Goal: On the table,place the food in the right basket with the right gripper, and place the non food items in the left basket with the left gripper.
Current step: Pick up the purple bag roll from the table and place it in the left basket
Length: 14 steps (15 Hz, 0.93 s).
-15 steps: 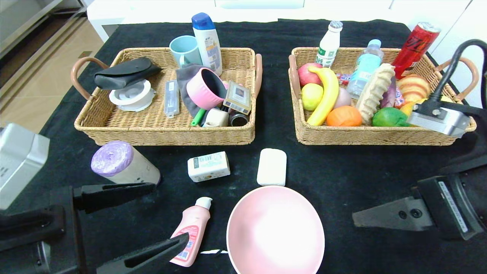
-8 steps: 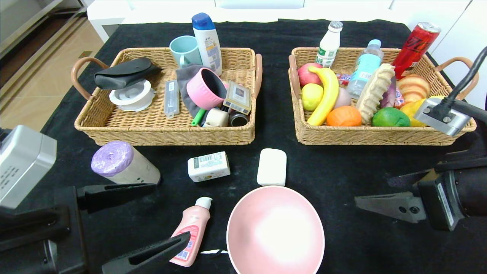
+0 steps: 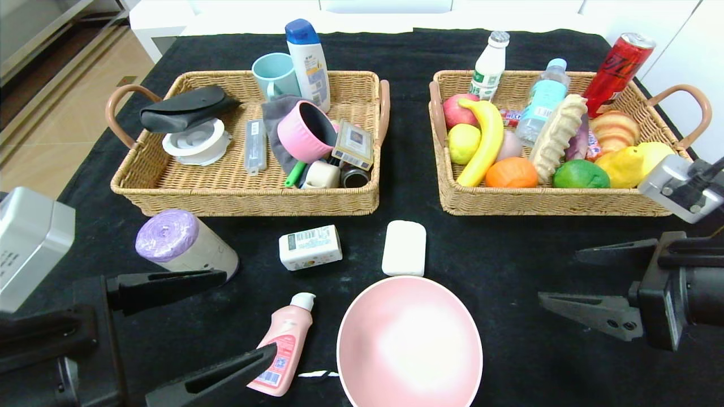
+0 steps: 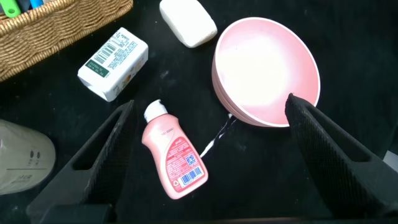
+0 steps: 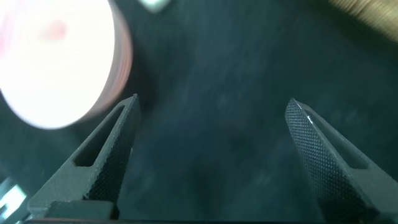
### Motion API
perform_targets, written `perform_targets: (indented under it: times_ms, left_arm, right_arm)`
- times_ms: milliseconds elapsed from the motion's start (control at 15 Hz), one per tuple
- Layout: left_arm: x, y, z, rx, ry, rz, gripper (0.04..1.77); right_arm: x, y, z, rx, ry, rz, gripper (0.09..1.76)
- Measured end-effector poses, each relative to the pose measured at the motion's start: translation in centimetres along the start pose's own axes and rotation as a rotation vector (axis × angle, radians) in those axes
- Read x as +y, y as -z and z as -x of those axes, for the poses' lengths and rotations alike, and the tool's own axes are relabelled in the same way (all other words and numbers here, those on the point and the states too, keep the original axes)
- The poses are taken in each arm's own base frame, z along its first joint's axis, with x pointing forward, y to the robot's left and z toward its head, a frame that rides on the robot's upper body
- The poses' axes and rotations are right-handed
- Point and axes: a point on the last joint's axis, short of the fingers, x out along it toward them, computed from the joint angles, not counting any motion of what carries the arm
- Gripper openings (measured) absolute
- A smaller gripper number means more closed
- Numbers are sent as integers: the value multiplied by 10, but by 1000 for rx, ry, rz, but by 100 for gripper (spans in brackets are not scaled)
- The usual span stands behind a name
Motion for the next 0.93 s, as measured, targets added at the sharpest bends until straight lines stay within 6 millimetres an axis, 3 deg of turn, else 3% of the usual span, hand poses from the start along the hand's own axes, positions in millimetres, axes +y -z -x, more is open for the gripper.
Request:
perform_targets:
  times_ms: [400,933]
  left_arm:
    - [0,0,1,1,-31,-6,172]
    - [2,-8,3,-24,-108,-8,172]
  right_arm:
    - [1,25,-5,-175,28,48,170]
    - [-2,32,-3,-215,60,48,170]
